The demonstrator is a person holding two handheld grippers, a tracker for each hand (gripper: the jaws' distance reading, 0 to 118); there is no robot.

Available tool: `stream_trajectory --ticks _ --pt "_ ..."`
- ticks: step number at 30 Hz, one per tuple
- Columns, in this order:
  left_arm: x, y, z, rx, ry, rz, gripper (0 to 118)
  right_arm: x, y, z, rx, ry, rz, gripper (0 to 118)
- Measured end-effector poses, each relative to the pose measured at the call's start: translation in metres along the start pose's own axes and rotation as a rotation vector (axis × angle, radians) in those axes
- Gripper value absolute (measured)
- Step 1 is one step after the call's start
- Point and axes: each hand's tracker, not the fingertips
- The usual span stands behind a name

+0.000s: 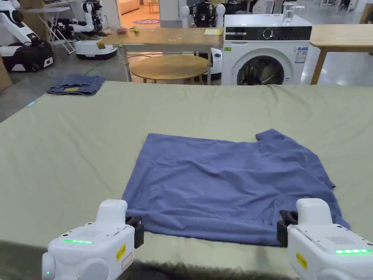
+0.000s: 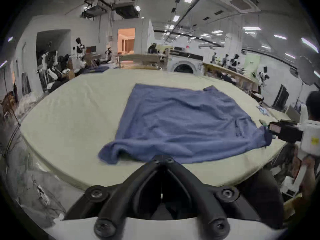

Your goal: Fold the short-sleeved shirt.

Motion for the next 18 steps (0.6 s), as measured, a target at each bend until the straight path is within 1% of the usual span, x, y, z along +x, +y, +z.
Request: stream_trajectory --ticks 2,4,7,8,9,10,11,12,13,15,16,17,18 --pt "-0.023 -0.006 0.005 -0.024 0.047 0.006 0 0.003 -0.003 0.0 0.0 -0.023 0.006 0" --pt "-0.045 -0.01 0.0 -0.038 0.099 -0.01 0 0.013 -0.011 0.001 -0.006 -0.025 -0.009 0" --pt "-0.063 -0.011 -0.009 -0.047 0.091 -0.002 0 0.026 -0.011 -0.002 -0.029 -0.051 -0.023 0" --pt "-0.065 -0.01 -0.013 -0.048 0.1 -0.009 17 0.03 -0.014 -0.003 -0.033 -0.06 -0.021 0" --pt "-0.067 -0.008 -0.019 -0.051 0.115 -0.027 55 0.034 -0.008 -0.003 -0.036 -0.068 -0.016 0" --pt "-0.067 -0.006 -0.025 -0.066 0.119 -0.035 108 0.039 -0.01 -0.002 -0.038 -0.078 -0.01 0" --pt "-0.07 -0.005 -0.032 -0.072 0.117 -0.035 118 0.044 -0.011 -0.001 -0.042 -0.09 -0.003 0" --pt "-0.074 0.002 -0.034 0.036 0.102 -0.078 116 0.049 -0.013 -0.001 -0.052 -0.103 0.003 0" --pt "-0.078 0.001 -0.043 -0.061 0.117 -0.032 116 0.053 -0.007 -0.001 -0.063 -0.119 0.005 0" --pt "-0.077 0.005 -0.054 -0.096 0.102 -0.014 115 0.065 -0.011 0.001 -0.071 -0.147 -0.003 0" --pt "-0.078 0.007 -0.059 -0.102 0.089 -0.008 104 0.071 -0.011 0.002 -0.076 -0.154 -0.01 0" --pt "-0.078 0.008 -0.061 -0.096 0.067 -0.007 75 0.075 -0.011 0.002 -0.081 -0.165 -0.017 0" --pt "-0.086 0.009 -0.069 -0.088 0.006 -0.008 21 0.081 -0.013 0.001 -0.091 -0.184 -0.025 0"
